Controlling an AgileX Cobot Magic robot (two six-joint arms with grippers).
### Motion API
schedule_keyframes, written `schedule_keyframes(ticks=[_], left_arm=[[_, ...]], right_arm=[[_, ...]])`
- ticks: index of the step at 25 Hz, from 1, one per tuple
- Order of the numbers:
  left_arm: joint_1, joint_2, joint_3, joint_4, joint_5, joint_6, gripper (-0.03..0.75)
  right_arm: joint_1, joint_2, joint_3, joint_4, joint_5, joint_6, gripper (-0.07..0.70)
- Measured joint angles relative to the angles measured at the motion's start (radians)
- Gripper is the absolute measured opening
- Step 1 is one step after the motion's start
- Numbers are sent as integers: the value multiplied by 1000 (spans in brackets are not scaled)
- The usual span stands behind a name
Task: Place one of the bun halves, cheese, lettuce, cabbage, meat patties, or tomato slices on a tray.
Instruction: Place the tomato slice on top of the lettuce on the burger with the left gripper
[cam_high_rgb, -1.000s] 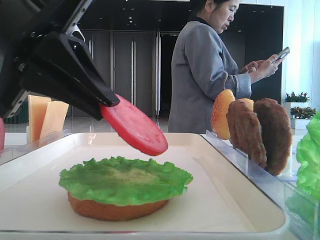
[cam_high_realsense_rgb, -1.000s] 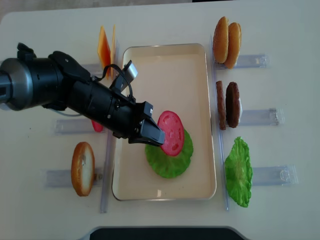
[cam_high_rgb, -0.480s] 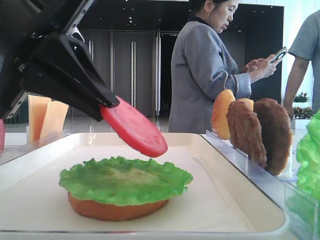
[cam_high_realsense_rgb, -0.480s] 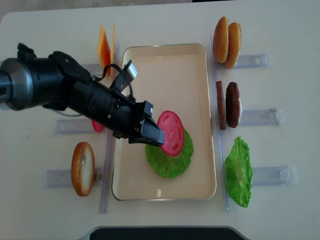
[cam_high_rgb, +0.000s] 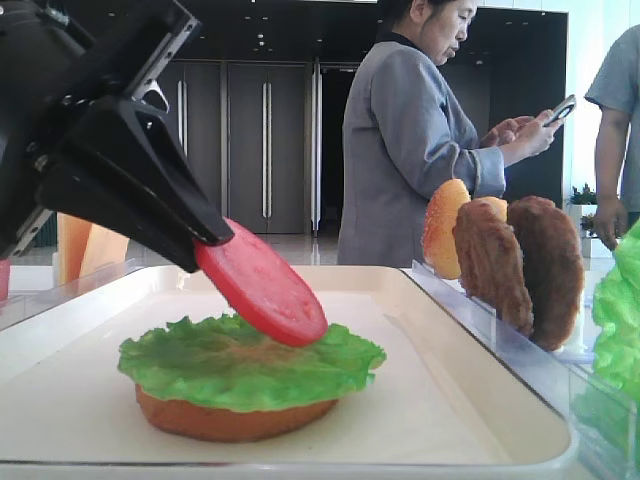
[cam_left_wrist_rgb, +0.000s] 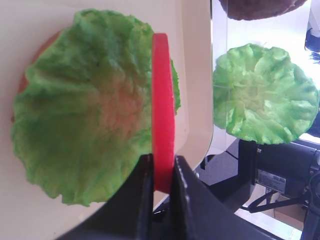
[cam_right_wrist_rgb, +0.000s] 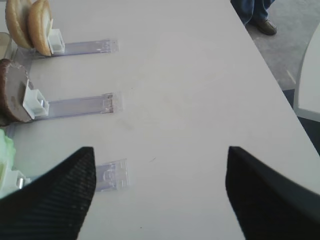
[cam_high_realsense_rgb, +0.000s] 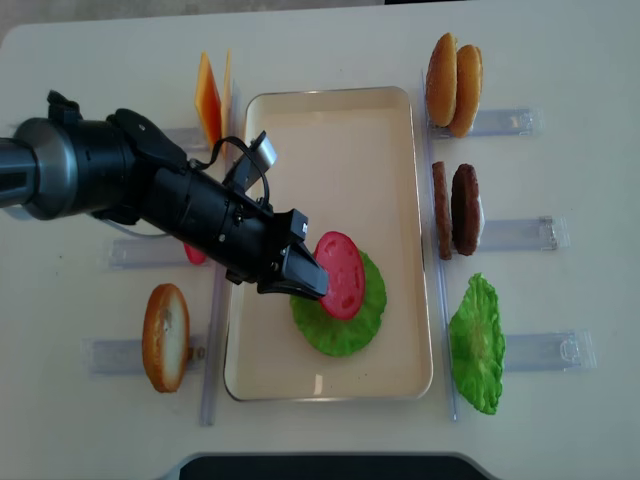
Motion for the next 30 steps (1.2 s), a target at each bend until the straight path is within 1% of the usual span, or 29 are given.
schedule_keyframes(ticks=[9, 12, 20, 30], left_arm=[[0, 0, 0, -15, -19, 6, 57], [0, 0, 0, -35, -11, 24, 57], [0, 33, 0, -36, 17, 30, 57], [0, 33, 0, -35, 19, 31, 57]], right_arm=[[0, 0, 0, 0, 0, 0, 514], [0, 0, 0, 0, 0, 0, 514], [0, 0, 0, 0, 0, 0, 514], [0, 0, 0, 0, 0, 0, 514]])
